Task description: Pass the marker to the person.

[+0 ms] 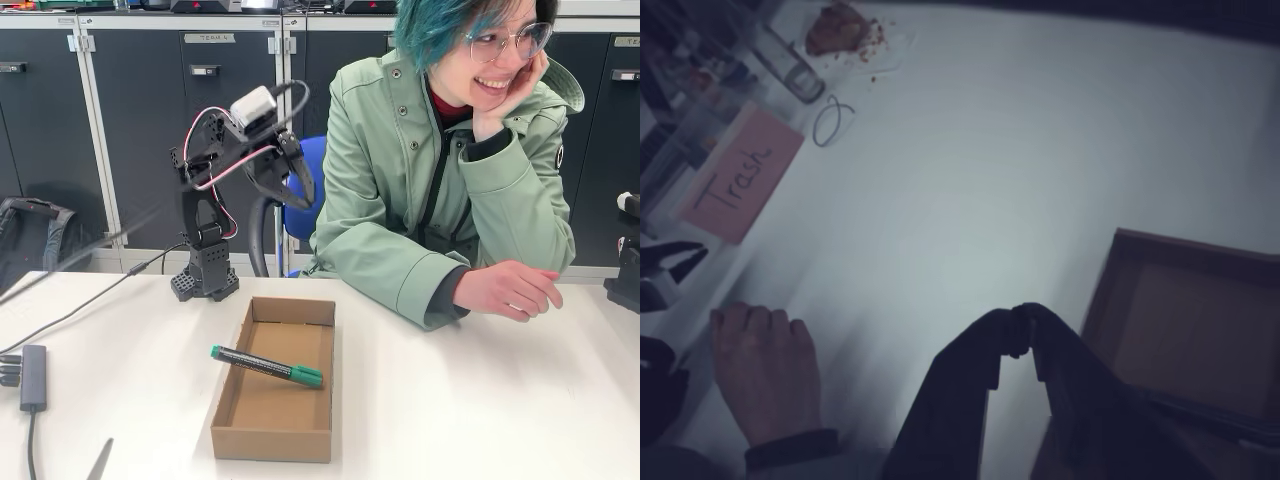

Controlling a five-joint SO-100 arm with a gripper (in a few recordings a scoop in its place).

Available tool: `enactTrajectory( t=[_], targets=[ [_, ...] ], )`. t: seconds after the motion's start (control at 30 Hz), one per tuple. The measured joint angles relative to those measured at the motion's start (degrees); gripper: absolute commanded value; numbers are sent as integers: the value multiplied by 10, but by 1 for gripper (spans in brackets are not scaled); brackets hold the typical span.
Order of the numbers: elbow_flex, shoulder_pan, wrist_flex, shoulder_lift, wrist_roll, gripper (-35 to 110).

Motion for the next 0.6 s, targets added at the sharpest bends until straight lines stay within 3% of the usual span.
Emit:
enactTrajectory(
  t=[0.43, 0.6],
  targets=[
    [39, -19, 214, -24, -43, -4],
    [98, -7, 225, -24, -61, -3]
  ],
)
